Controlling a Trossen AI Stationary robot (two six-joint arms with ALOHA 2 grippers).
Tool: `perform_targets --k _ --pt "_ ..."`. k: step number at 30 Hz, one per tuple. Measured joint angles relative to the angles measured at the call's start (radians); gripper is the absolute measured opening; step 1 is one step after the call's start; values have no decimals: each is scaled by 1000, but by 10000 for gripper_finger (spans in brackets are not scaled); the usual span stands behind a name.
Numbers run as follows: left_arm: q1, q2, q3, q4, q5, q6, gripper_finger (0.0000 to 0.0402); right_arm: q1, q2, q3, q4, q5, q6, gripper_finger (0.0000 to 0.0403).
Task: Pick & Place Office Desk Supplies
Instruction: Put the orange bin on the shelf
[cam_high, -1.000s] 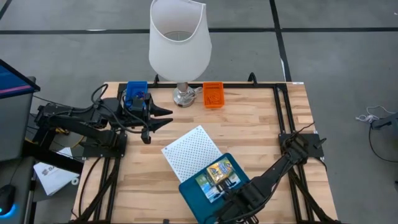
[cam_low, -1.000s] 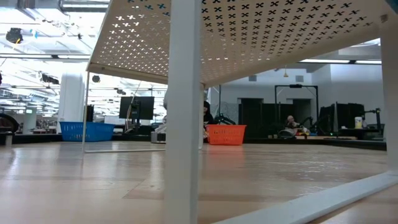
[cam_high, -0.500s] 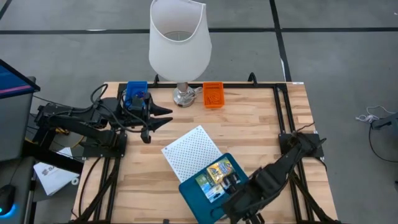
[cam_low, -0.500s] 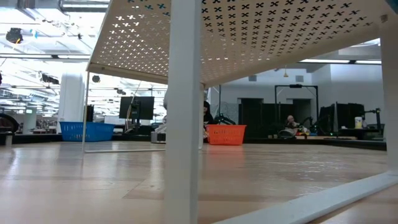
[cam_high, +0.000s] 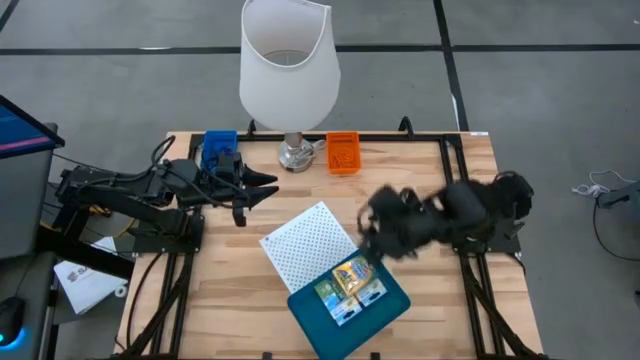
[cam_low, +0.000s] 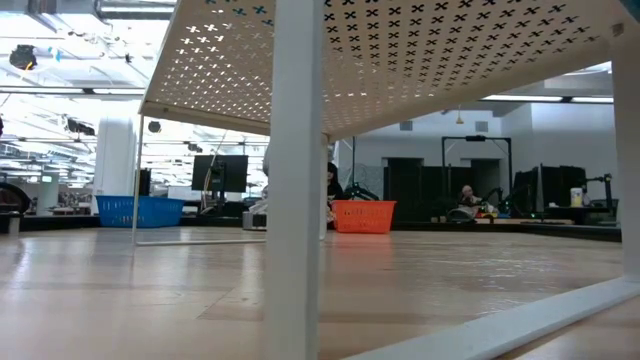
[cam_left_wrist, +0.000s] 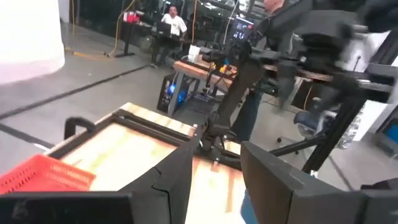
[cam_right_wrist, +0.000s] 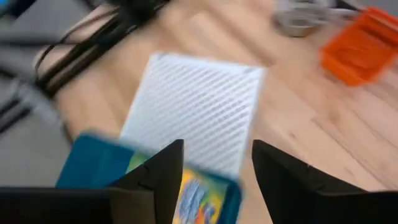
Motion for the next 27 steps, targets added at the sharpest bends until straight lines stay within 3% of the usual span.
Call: perform_targets --k 5,12,15,20,27 --pt "0 0 0 6 -5 -32 131 -157 -27 -100 -5 -3 26 174" --pt "-24 -12 0 54 -9 -17 131 -408 -102 -404 6 -51 8 186" --pt "-34 -27 1 84 -9 5 131 -512 -187 -568 105 -56 59 199" --pt "-36 -34 1 161 -9 41 131 -689 -293 -796 496 -179 15 208" --pt "-36 -34 1 205 2 42 131 -855 -213 -879 529 -279 -50 207"
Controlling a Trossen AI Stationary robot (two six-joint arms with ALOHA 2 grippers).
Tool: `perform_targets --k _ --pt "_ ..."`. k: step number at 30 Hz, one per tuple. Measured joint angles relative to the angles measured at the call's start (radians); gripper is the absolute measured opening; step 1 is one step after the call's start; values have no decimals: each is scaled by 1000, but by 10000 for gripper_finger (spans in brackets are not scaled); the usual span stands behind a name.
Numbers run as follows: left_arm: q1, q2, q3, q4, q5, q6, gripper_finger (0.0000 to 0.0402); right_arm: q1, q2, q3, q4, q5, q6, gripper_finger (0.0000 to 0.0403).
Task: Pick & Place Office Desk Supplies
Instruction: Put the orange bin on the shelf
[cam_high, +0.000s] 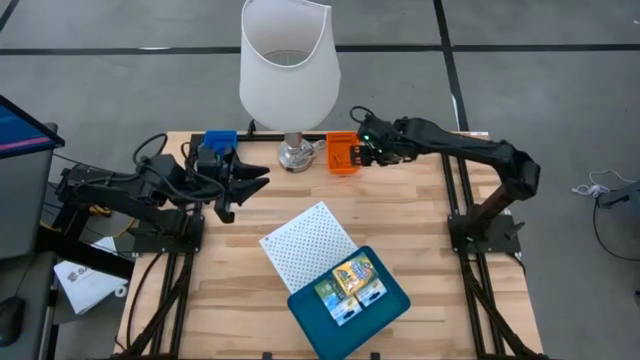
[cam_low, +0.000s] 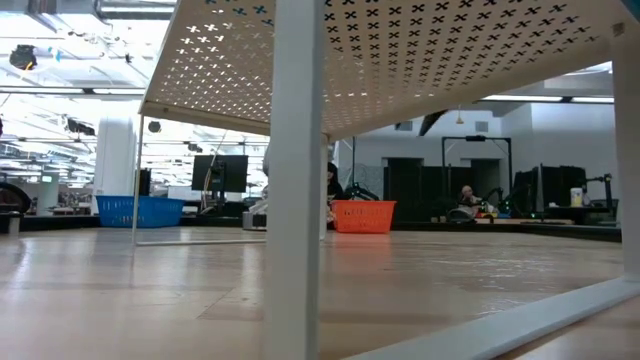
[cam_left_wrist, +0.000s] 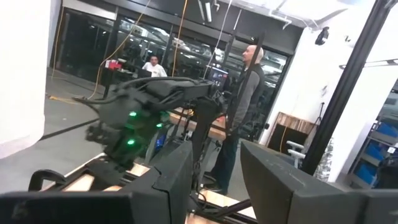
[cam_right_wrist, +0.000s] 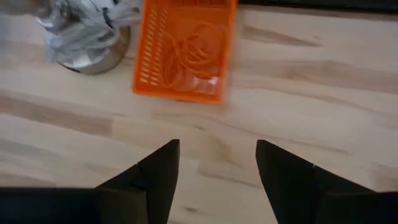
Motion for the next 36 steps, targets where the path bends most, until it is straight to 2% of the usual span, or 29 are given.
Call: perform_targets --k 6,9,15,22,26,33,36 --pt "9 0 0 24 1 -1 131 -101 52 -45 166 -113 -31 222" --pt "10 0 0 55 0 -1 131 -120 42 -94 250 -122 -16 225" --pt "10 0 0 89 -19 -1 131 -159 -31 -236 408 -202 -6 225" --pt "10 0 0 95 -77 -5 131 -228 -150 -405 575 -291 -84 225" --pt "10 1 -1 95 -109 -23 131 -267 -118 -408 601 -300 -136 225" --pt "10 1 -1 109 -158 -29 131 -269 -18 -409 741 -335 -170 225" --pt "10 1 -1 126 -173 -28 131 -290 20 -409 791 -394 -194 225"
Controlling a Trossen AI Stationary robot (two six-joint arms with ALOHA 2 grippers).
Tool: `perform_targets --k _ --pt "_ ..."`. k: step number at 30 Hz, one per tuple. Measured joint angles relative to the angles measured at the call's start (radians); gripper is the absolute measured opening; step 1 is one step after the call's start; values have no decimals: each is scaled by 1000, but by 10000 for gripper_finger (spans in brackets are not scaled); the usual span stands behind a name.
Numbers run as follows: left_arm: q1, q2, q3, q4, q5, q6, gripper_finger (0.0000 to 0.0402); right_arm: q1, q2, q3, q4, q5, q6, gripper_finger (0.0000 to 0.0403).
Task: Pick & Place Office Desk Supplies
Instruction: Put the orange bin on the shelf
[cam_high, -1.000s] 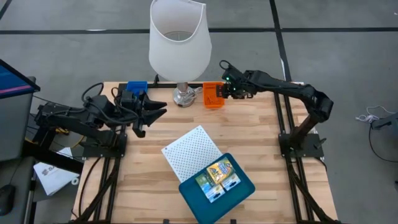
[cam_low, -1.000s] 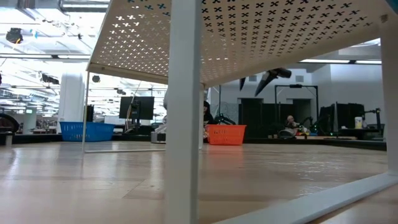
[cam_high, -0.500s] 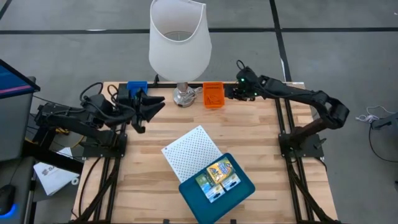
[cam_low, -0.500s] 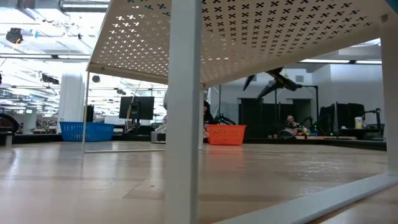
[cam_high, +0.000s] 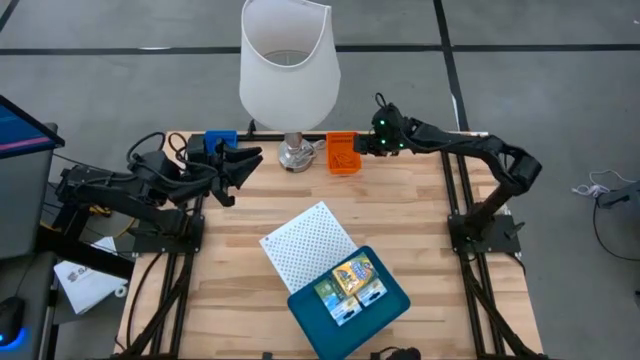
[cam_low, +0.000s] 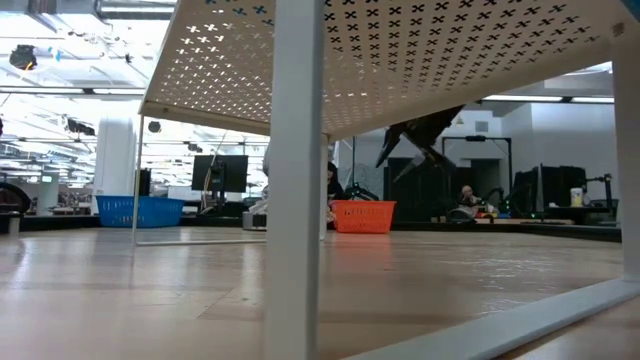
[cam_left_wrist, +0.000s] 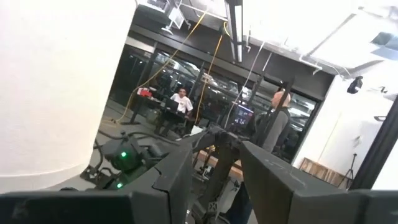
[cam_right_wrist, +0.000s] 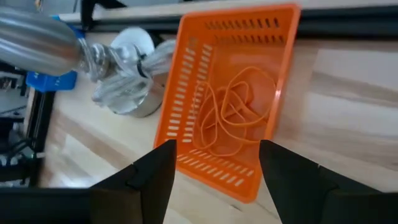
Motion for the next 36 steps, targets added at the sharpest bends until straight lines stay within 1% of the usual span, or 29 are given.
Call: perform_targets --k 2,6,9,14,20,26,31,36 --pt "0 0 0 1 -5 0 131 -14 20 0 9 -28 -10 225" --pt "0 0 0 6 -17 0 131 -16 31 0 9 -43 -51 225" --pt "0 0 0 6 -23 0 131 -6 31 -7 -13 -36 -74 225" --pt "0 0 0 6 -30 0 131 0 32 -60 -12 -35 -58 225" --pt "0 0 0 12 -29 0 131 13 33 -66 6 -12 -59 225" --pt "0 3 0 37 -29 2 131 16 102 -67 28 -8 -59 224" --pt "0 3 0 49 -29 2 131 40 119 -66 60 3 -56 206" --pt "0 3 0 51 -29 2 131 42 139 -66 61 15 -51 168"
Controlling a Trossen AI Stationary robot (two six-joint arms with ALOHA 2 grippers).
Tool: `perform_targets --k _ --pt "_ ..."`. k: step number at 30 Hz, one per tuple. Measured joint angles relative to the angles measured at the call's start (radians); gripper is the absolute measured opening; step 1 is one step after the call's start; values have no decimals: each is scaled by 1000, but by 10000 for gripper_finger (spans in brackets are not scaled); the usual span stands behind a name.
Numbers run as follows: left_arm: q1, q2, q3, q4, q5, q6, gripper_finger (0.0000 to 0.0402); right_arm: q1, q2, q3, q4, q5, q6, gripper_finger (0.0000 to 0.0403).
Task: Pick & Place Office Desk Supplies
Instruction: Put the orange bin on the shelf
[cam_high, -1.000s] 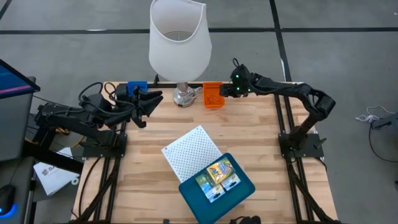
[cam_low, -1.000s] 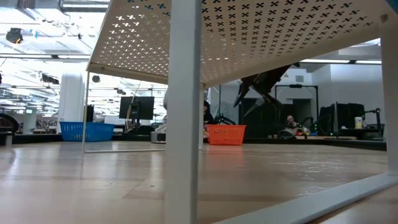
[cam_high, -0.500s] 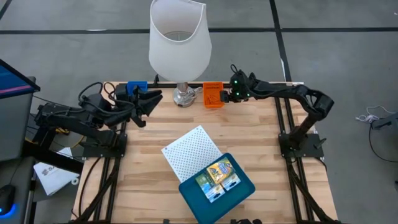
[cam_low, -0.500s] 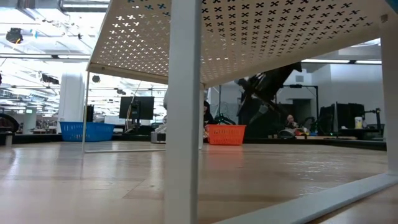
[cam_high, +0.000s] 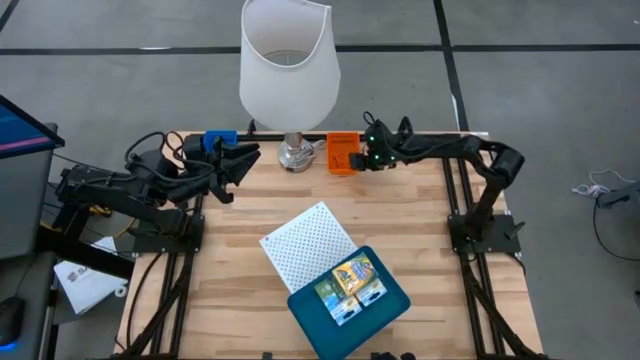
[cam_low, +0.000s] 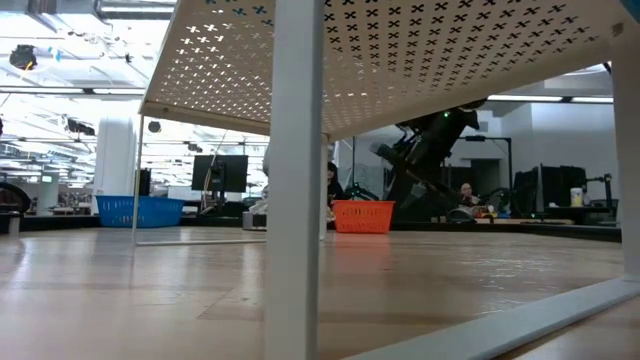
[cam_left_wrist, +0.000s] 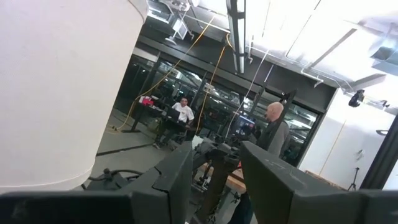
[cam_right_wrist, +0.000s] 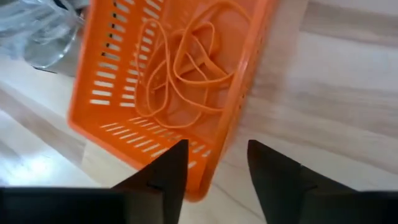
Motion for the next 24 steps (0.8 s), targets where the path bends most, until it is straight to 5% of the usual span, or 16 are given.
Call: perform_targets --k 12,24 --pt "0 0 0 0 0 0 131 10 19 -2 22 3 -33 10" --pt "0 0 0 0 5 5 131 37 -209 0 -195 30 -120 3"
